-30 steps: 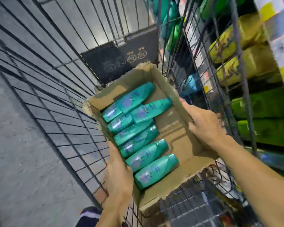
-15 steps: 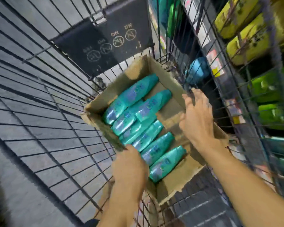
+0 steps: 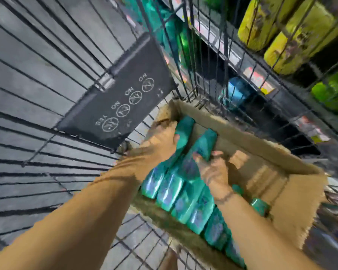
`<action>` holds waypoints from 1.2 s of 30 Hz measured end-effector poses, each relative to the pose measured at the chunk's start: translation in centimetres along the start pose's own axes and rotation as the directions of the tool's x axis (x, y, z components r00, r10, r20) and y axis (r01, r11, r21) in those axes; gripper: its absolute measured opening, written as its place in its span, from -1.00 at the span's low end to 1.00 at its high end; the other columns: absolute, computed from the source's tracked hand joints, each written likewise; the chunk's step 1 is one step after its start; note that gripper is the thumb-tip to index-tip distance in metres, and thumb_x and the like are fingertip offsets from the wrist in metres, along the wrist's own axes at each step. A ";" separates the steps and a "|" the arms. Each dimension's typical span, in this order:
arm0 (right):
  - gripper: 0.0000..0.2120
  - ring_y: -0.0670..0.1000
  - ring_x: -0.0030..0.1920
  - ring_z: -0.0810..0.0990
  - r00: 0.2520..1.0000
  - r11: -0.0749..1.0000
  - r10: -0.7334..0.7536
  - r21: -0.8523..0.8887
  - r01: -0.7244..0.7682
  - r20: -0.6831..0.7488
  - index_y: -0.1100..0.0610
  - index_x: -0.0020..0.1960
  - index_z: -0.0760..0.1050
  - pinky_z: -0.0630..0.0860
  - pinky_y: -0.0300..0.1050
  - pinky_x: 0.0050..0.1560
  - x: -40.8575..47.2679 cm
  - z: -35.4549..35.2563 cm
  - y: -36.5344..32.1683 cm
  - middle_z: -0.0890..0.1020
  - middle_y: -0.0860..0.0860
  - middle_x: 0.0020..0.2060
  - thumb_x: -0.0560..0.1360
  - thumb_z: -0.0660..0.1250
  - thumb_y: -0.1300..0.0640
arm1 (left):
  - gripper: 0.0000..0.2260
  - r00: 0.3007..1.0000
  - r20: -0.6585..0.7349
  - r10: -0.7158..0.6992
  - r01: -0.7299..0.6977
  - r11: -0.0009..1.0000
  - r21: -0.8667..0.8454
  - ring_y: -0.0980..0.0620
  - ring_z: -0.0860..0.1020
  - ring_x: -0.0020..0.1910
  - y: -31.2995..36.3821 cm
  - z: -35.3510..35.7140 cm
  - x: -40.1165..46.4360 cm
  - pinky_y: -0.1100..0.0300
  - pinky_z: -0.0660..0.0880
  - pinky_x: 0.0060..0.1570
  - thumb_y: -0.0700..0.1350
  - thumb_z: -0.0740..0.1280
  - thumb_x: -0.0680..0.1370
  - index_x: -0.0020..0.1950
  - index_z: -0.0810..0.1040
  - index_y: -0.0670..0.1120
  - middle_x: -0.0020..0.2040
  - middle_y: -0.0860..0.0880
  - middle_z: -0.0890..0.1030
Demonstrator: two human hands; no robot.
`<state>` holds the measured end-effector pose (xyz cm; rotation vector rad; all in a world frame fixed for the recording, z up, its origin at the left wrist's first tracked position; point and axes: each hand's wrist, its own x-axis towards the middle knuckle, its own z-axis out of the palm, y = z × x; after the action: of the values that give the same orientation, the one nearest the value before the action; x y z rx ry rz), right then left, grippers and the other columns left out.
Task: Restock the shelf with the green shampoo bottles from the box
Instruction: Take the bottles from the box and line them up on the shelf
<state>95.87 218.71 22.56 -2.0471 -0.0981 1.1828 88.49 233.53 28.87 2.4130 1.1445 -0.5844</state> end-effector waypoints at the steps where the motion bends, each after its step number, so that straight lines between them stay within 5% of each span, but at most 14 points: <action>1: -0.76 -0.28 -0.15 0.56 0.998 1.000 0.000 0.014 0.001 -0.068 0.10 0.09 0.47 0.49 -0.30 -0.02 0.2 0.7 0.4 0.60 0.06 0.01 0.47 0.43 0.09 | -0.55 0.999 0.026 0.021 -0.021 1.000 -0.012 -0.15 0.38 0.37 0.0 0.7 0.3 0.07 0.21 0.33 0.00 0.17 0.61 0.48 0.26 -0.10 0.42 -0.15 0.41; 3: -0.59 -0.01 0.00 0.59 0.972 0.997 0.074 0.041 -0.067 -0.222 0.20 0.16 0.50 0.49 -0.13 0.08 0.3 1.6 0.3 0.63 0.11 0.01 0.41 0.49 0.02 | -0.48 0.995 0.099 0.005 0.001 0.998 -0.060 -0.14 0.36 0.39 0.2 2.0 0.5 0.14 0.19 0.27 0.01 0.18 0.62 0.52 0.16 -0.13 0.45 -0.16 0.37; 5: -0.51 0.06 -0.02 0.60 0.969 0.996 0.065 0.073 -0.049 -0.237 0.19 0.22 0.46 0.50 -0.18 0.03 0.5 1.7 0.2 0.62 0.08 -0.01 0.39 0.50 0.02 | -0.43 0.987 0.151 -0.054 0.083 0.978 -0.193 -0.16 0.34 0.41 0.2 2.9 0.6 0.11 0.21 0.30 0.00 0.22 0.61 0.55 0.10 -0.17 0.46 -0.20 0.34; 7: -0.52 0.02 -0.09 0.62 0.978 0.995 0.047 0.095 -0.028 -0.205 0.21 0.24 0.44 0.52 -0.26 -0.02 0.0 1.8 -0.5 0.63 0.07 -0.03 0.41 0.49 0.08 | -0.42 0.992 0.098 -0.084 0.108 0.955 -0.275 -0.16 0.38 0.37 0.0 3.2 0.5 0.07 0.29 0.32 0.00 0.30 0.57 0.52 0.20 -0.17 0.42 -0.21 0.41; 11: -0.49 0.15 0.11 0.61 0.937 0.993 0.121 0.028 -0.119 -0.328 0.14 0.25 0.43 0.48 0.02 0.19 -0.9 2.2 -1.7 0.66 0.16 0.08 0.39 0.50 0.00 | -0.55 0.994 0.098 -0.054 0.080 0.953 -0.292 -0.16 0.53 0.19 -0.2 2.6 0.4 0.07 0.47 0.14 -0.06 0.47 0.42 0.25 0.50 -0.17 0.22 -0.18 0.57; 15: -0.51 0.12 0.08 0.58 0.945 0.990 0.096 -0.066 -0.122 -0.314 0.11 0.29 0.40 0.43 -0.27 0.02 -2.6 1.2 -2.4 0.61 0.12 0.08 0.43 0.45 0.04 | -0.56 0.962 0.269 -0.056 0.148 0.930 -0.338 -0.11 0.57 0.08 0.5 2.3 -1.2 0.13 0.52 0.05 0.01 0.56 0.31 0.13 0.60 -0.12 0.12 -0.14 0.62; 17: -0.69 0.11 -0.02 0.55 0.976 0.991 0.030 -0.120 -0.056 -0.215 0.14 0.21 0.41 0.46 -0.41 -0.12 -3.8 0.4 -2.5 0.55 0.13 0.06 0.50 0.37 0.18 | -0.61 0.932 0.353 -0.084 0.241 0.870 -0.430 -0.06 0.61 0.02 0.5 2.5 -2.4 0.24 0.54 -0.09 -0.05 0.52 0.37 0.16 0.61 -0.10 0.08 -0.10 0.66; 19: -0.69 0.15 0.05 0.55 0.980 0.999 -0.034 -0.025 0.030 -0.194 0.09 0.20 0.40 0.57 -0.13 0.07 -5.7 -1.0 -2.8 0.53 0.13 0.15 0.50 0.38 0.23 | -0.60 0.928 0.364 -0.079 0.273 0.808 -0.522 0.00 0.62 -0.07 0.4 2.0 -3.8 0.35 0.54 -0.24 -0.13 0.54 0.37 0.19 0.61 -0.11 0.03 -0.06 0.67; 20: -0.61 0.13 0.09 0.56 0.985 0.996 -0.038 0.074 0.052 -0.168 0.05 0.22 0.40 0.55 0.00 0.13 -7.0 -1.8 -2.9 0.56 0.10 0.14 0.46 0.43 0.20 | -0.56 0.935 0.349 -0.062 0.262 0.784 -0.563 0.00 0.62 -0.04 0.5 1.4 -4.6 0.34 0.57 -0.17 -0.15 0.55 0.34 0.21 0.60 -0.11 0.04 -0.06 0.67; 23: -0.53 0.10 0.06 0.63 0.972 0.967 -0.086 0.216 0.134 -0.217 0.08 0.26 0.44 0.57 0.11 0.07 -11.2 -4.8 -3.4 0.65 0.04 0.04 0.40 0.50 0.21 | -0.55 0.964 0.266 0.025 0.166 0.724 -0.670 -0.05 0.64 0.06 1.7 -1.8 -7.4 0.06 0.58 0.07 -0.18 0.59 0.30 0.17 0.62 -0.07 0.05 -0.05 0.69; 26: -0.50 0.03 0.16 0.59 0.937 0.930 -0.206 0.241 0.277 -0.282 -0.13 0.25 0.46 0.54 0.09 0.12 -15.8 -8.6 -5.3 0.64 -0.08 0.12 0.39 0.52 0.14 | -0.53 0.985 0.077 0.153 -0.030 0.596 -0.802 0.22 0.67 -0.08 4.4 -6.0 -11.1 0.32 0.58 -0.13 -0.29 0.57 0.31 0.19 0.60 -0.06 -0.12 0.16 0.72; 28: -0.51 0.02 0.18 0.58 0.902 0.892 -0.282 0.257 0.372 -0.326 -0.19 0.21 0.47 0.53 0.06 0.14 -19.0 -11.6 -6.7 0.63 -0.13 0.14 0.37 0.53 0.11 | -0.45 0.975 -0.054 0.216 -0.169 0.561 -0.810 0.29 0.64 -0.07 6.9 -8.7 -13.9 0.36 0.55 -0.10 -0.26 0.58 0.31 0.21 0.56 0.13 -0.06 0.24 0.71; 31: -0.52 0.05 0.12 0.62 0.839 0.820 -0.369 0.286 0.497 -0.400 -0.18 0.19 0.50 0.55 0.01 0.11 -24.2 -16.3 -8.8 0.66 -0.08 0.08 0.37 0.53 0.15 | -0.31 0.929 -0.189 0.319 -0.337 0.512 -0.790 0.08 0.64 0.10 11.0 -12.9 -18.7 0.09 0.58 0.06 -0.19 0.60 0.30 0.37 0.44 0.09 0.13 0.06 0.67; 36: -0.51 -0.03 0.01 0.68 0.710 0.703 -0.480 0.259 0.663 -0.514 -0.16 0.20 0.49 0.61 -0.06 0.01 -34.9 -24.7 -11.1 0.71 -0.07 -0.01 0.39 0.50 0.24 | -0.16 0.809 -0.385 0.445 -0.570 0.433 -0.698 0.09 0.63 0.13 18.3 -18.9 -28.4 0.17 0.58 0.08 -0.16 0.59 0.27 0.47 0.30 0.11 0.21 0.02 0.63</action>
<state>98.22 198.15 61.57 -1.6270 -0.2462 0.3080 90.36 214.99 62.88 1.8161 0.4487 0.2943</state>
